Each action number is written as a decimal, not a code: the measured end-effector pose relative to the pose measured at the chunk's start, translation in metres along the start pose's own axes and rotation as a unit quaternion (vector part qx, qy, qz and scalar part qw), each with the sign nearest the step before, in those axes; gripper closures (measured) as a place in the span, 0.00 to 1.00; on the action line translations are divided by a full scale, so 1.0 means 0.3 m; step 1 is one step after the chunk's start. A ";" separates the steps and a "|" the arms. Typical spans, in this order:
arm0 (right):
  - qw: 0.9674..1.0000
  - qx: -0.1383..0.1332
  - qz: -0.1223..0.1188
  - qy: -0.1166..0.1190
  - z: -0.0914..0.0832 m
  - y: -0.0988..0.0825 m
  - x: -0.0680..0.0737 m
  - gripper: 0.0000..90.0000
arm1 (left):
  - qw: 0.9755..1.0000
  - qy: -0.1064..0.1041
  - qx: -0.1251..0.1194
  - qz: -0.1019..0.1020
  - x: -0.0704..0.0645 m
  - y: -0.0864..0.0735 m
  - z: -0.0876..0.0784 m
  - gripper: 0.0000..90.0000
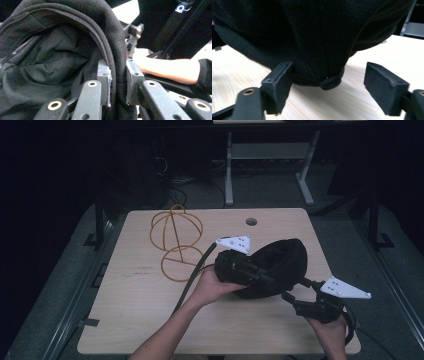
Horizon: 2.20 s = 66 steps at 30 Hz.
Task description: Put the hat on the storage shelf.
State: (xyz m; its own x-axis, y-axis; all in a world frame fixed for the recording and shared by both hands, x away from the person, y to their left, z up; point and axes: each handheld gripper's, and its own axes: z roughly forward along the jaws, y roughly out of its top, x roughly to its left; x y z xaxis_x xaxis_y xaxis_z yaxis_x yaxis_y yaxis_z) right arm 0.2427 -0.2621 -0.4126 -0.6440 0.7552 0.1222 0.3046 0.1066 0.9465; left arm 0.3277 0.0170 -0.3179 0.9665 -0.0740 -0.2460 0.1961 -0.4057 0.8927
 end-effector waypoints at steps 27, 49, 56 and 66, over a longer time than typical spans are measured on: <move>0.999 -0.041 -0.012 0.006 -0.048 0.060 0.024 0.80 | 0.999 0.015 -0.032 -0.009 0.026 -0.018 -0.057 0.77; 0.998 -0.039 -0.053 0.005 -0.105 0.217 0.037 0.81 | 0.995 0.095 -0.009 0.010 0.015 -0.038 -0.104 0.57; 0.998 -0.043 -0.043 0.004 -0.117 0.246 0.011 0.81 | 0.990 0.141 0.016 0.023 -0.009 -0.056 -0.142 0.51; 0.998 -0.032 -0.058 -0.002 -0.123 0.337 -0.021 0.81 | 0.985 0.169 0.031 0.023 -0.035 -0.108 -0.214 0.46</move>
State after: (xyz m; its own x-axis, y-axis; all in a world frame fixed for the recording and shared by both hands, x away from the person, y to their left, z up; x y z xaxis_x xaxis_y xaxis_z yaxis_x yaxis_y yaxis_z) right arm 0.2517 -0.2798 -0.3066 -0.6688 0.7434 0.0097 0.1834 0.1523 0.9712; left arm 0.3217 0.0894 -0.3200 0.9762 0.2094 -0.0569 0.1506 -0.4648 0.8725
